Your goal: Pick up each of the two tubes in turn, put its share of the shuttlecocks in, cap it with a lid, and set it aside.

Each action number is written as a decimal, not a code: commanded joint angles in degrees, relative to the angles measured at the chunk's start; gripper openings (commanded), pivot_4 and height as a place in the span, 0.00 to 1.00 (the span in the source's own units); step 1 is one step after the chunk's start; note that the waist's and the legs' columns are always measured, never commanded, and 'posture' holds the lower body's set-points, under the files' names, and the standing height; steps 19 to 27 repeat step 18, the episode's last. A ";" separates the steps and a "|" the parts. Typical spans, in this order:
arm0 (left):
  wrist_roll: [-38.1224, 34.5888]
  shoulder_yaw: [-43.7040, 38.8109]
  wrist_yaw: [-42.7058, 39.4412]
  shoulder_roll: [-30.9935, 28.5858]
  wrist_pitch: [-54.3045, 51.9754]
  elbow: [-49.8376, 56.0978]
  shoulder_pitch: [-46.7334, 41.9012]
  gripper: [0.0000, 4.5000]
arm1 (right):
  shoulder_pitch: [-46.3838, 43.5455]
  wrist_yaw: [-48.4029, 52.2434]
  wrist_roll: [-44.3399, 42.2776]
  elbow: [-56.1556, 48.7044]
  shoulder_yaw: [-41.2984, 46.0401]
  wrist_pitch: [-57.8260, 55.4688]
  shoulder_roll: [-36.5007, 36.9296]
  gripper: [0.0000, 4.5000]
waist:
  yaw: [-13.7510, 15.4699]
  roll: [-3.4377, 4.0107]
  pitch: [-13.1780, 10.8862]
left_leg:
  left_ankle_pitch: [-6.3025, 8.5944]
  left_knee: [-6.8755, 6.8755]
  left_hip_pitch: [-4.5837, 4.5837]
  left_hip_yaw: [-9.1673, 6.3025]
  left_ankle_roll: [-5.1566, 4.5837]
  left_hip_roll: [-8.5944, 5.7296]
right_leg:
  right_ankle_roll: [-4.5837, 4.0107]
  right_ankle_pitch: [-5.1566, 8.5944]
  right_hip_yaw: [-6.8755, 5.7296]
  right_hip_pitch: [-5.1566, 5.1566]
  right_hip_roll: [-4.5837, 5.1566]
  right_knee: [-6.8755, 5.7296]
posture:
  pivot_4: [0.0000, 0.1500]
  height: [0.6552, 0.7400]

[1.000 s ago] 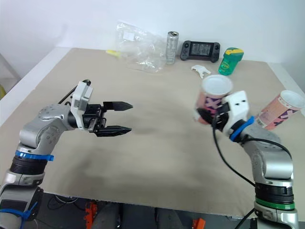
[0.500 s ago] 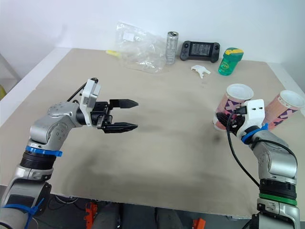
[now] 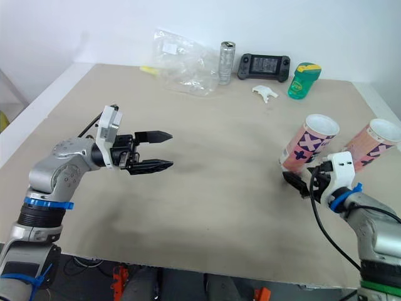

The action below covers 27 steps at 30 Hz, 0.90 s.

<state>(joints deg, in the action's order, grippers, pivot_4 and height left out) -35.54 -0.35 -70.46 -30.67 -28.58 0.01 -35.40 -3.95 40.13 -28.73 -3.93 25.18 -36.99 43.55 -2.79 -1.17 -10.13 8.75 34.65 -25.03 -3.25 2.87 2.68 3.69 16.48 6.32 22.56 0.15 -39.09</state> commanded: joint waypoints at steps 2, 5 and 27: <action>-1.27 -4.50 2.98 -4.12 -2.49 4.20 4.21 1.00 | 4.41 4.56 -6.23 -13.03 4.87 -2.09 2.93 0.99 | -0.34 0.07 0.03 | 0.00 0.00 0.03 0.01 0.00 0.01 | -0.01 -0.01 0.01 0.00 0.00 0.00 | 1.00 1.00; -1.44 -7.54 7.36 -7.31 -6.05 6.29 10.80 1.00 | 3.72 5.96 -9.89 -21.79 1.34 -3.54 3.69 0.99 | -0.87 0.06 0.02 | 0.00 -0.02 0.30 0.04 0.00 0.08 | -0.05 -0.05 0.05 -0.19 -0.05 -0.02 | 1.00 1.00; -0.72 -12.72 15.00 -7.25 -3.34 9.30 24.72 1.00 | -3.27 5.93 -3.77 -22.76 -20.35 0.44 -1.68 0.99 | 0.35 -0.32 -0.15 | -0.11 0.01 0.18 0.11 0.05 0.05 | -0.19 0.01 -0.02 -0.19 0.14 0.07 | 1.00 1.00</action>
